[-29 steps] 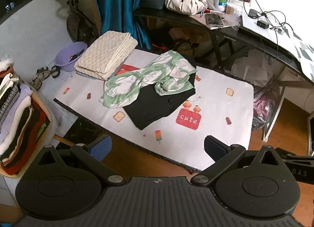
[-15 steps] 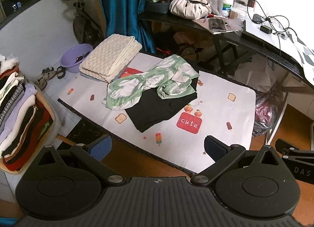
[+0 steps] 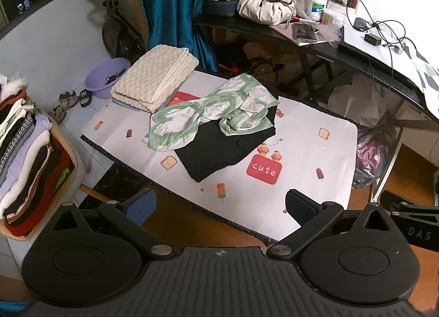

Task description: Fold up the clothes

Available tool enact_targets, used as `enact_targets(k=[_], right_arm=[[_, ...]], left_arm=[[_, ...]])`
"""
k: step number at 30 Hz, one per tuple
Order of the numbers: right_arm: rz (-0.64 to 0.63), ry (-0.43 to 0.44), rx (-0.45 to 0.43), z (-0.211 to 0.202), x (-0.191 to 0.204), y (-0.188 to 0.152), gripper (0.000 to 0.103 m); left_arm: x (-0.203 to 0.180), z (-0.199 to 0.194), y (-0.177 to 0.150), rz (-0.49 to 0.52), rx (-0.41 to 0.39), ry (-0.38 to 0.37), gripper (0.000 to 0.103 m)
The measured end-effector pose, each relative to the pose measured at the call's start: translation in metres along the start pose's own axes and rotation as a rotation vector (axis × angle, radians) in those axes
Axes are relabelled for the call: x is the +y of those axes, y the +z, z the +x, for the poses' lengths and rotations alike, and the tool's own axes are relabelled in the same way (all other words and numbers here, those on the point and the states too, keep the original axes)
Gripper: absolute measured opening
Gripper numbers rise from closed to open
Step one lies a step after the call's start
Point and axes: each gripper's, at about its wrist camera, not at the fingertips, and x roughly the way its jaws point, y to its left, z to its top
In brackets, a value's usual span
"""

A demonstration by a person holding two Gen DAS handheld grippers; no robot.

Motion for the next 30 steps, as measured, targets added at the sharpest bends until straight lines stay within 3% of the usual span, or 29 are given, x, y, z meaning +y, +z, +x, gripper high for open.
enact_targets(k=[15,30], right_arm=[[0.001,0.041,0.01,-0.002,0.005,0.004,0.102],[-0.025,0.024,0.01,-0.005,0.015,0.006,0.102]], left_arm=[[0.007,-0.004,0.0,0.006,0.002,-0.015,0.103],[0.012,-0.005,0.0,0.002,0.002,-0.021,0.103]])
